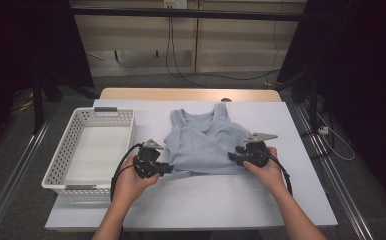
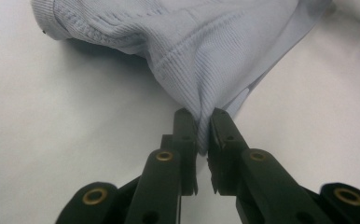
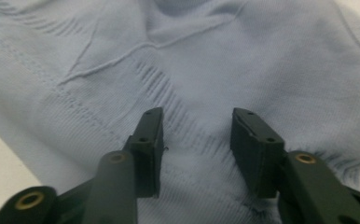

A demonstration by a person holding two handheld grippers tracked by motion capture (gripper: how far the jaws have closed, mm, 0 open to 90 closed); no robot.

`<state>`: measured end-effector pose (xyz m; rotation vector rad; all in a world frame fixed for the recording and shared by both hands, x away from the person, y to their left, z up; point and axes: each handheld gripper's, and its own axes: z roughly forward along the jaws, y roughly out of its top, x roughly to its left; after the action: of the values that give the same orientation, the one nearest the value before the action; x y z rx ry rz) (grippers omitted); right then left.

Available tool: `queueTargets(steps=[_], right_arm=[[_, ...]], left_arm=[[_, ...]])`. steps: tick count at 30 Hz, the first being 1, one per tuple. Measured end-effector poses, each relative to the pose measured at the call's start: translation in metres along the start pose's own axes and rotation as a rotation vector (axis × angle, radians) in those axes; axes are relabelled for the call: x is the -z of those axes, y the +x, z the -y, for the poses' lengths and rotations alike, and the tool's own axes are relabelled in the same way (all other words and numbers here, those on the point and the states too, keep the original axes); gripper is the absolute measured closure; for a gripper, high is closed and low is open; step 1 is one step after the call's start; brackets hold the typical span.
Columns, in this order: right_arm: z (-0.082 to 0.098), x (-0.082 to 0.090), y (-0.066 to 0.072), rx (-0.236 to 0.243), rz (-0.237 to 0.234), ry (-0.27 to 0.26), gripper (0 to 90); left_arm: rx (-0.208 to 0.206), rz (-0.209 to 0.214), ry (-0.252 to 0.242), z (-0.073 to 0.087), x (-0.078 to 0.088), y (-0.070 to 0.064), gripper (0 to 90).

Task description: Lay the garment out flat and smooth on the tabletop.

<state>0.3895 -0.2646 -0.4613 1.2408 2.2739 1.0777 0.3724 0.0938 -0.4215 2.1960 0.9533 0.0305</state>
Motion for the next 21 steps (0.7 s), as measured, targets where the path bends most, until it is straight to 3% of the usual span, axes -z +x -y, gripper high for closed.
queueTargets(steps=[4, 5, 8, 11, 15, 18, 21], right_arm=[[-0.001, -0.001, 0.001, 0.039, 0.016, 0.001, 88.0], [-0.001, -0.001, 0.0, 0.032, 0.014, 0.002, 90.0], [-0.002, 0.001, -0.005, 0.028, 0.043, -0.01, 90.0], [-0.002, 0.005, -0.012, -0.023, 0.028, -0.031, 90.0], [-0.002, 0.006, -0.013, -0.009, 0.042, -0.025, 90.0], [-0.002, 0.006, -0.013, -0.007, 0.048, -0.013, 90.0], [-0.001, 0.005, -0.013, -0.011, 0.042, -0.009, 90.0]], left_arm=[[-0.002, -0.001, -0.012, 0.0, 0.002, -0.001, 82.6], [0.0, -0.001, -0.013, -0.001, 0.002, -0.001, 82.6], [-0.001, 0.002, -0.022, -0.001, 0.004, -0.001, 82.5], [-0.008, 0.0, -0.028, -0.001, 0.004, -0.002, 82.3], [-0.005, -0.005, -0.021, 0.0, 0.003, -0.001, 78.7], [0.014, -0.015, -0.04, 0.001, 0.003, 0.001, 66.7], [0.008, -0.013, -0.031, 0.003, 0.001, 0.002, 59.0]])
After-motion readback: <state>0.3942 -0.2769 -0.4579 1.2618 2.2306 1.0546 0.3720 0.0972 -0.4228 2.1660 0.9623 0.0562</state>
